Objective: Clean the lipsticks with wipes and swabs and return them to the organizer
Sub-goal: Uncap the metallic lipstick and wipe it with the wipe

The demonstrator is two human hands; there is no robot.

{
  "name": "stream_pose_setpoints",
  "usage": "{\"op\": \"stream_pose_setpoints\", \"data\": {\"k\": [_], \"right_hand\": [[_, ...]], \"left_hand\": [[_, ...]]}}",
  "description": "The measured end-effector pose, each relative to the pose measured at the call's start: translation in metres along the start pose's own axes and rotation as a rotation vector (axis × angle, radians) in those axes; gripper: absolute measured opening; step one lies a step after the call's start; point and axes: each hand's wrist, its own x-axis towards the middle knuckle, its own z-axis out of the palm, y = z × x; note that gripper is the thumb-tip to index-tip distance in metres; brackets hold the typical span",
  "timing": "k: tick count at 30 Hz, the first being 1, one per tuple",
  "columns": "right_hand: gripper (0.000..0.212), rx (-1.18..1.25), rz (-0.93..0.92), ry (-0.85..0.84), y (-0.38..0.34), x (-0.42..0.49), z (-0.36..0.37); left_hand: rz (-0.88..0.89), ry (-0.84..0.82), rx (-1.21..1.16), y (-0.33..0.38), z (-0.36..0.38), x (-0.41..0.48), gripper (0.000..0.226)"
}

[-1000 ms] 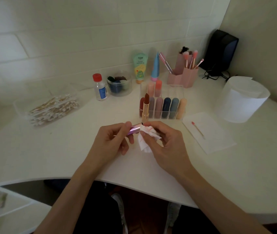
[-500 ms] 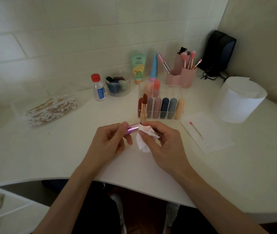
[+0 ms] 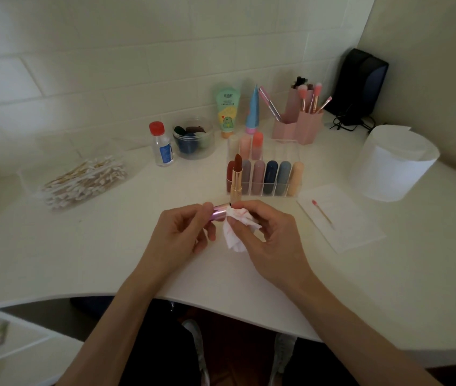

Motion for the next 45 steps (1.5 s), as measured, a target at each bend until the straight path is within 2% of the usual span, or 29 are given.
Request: {"op": "stream_pose_setpoints", "data": {"k": [3, 7, 12, 14, 17, 21, 26, 28, 31, 35, 39, 41, 42, 44, 45], "right_hand": [[0.022, -0.008, 0.019, -0.024, 0.002, 0.0, 0.002], [0.021, -0.01, 0.04, -0.033, 0.001, 0.001, 0.003], [0.018, 0.008, 0.007, -0.003, 0.001, -0.001, 0.001], [0.018, -0.018, 0.008, -0.011, 0.002, -0.001, 0.002], [0.02, -0.041, 0.007, -0.014, 0.004, -0.001, 0.003], [0.019, -0.038, 0.021, -0.015, 0.005, -0.001, 0.003], [0.02, -0.031, 0.005, -0.019, 0.001, -0.001, 0.001], [0.021, -0.039, -0.002, -0.032, 0.0, -0.002, 0.001], [0.021, -0.049, 0.009, -0.042, 0.002, -0.001, 0.002], [0.021, -0.06, 0.025, -0.028, 0.003, 0.0, 0.003], [0.019, -0.026, 0.016, -0.005, 0.002, -0.001, 0.001], [0.02, -0.043, 0.012, -0.014, 0.002, -0.002, 0.001], [0.021, -0.055, 0.012, -0.022, 0.002, -0.002, 0.001], [0.022, -0.063, 0.029, -0.038, 0.003, -0.001, 0.003], [0.022, -0.064, 0.045, -0.047, 0.003, -0.001, 0.003]], "left_hand": [[0.07, 0.039, 0.018, -0.006, -0.004, 0.001, 0.016], [0.117, 0.07, 0.034, -0.007, -0.004, 0.0, 0.024], [-0.033, 0.001, -0.058, 0.0, 0.0, 0.0, 0.026], [-0.007, -0.005, -0.001, -0.001, 0.001, 0.0, 0.032], [0.056, 0.011, 0.005, -0.006, -0.002, 0.001, 0.016], [0.085, 0.039, 0.012, -0.008, -0.004, 0.0, 0.017], [-0.039, 0.016, -0.085, 0.002, -0.001, 0.0, 0.026], [-0.02, 0.018, -0.053, 0.001, 0.0, 0.0, 0.032], [0.057, 0.052, -0.024, -0.003, -0.002, 0.0, 0.013], [0.105, 0.072, 0.002, -0.006, -0.005, 0.0, 0.02], [-0.026, 0.03, -0.057, 0.001, -0.001, 0.001, 0.023], [-0.022, 0.013, -0.012, 0.0, 0.0, 0.0, 0.028], [-0.004, 0.012, 0.003, 0.0, 0.0, -0.001, 0.026], [0.038, 0.019, 0.016, -0.003, -0.002, -0.001, 0.01], [0.055, 0.027, 0.028, -0.005, -0.004, -0.001, 0.011]]}}
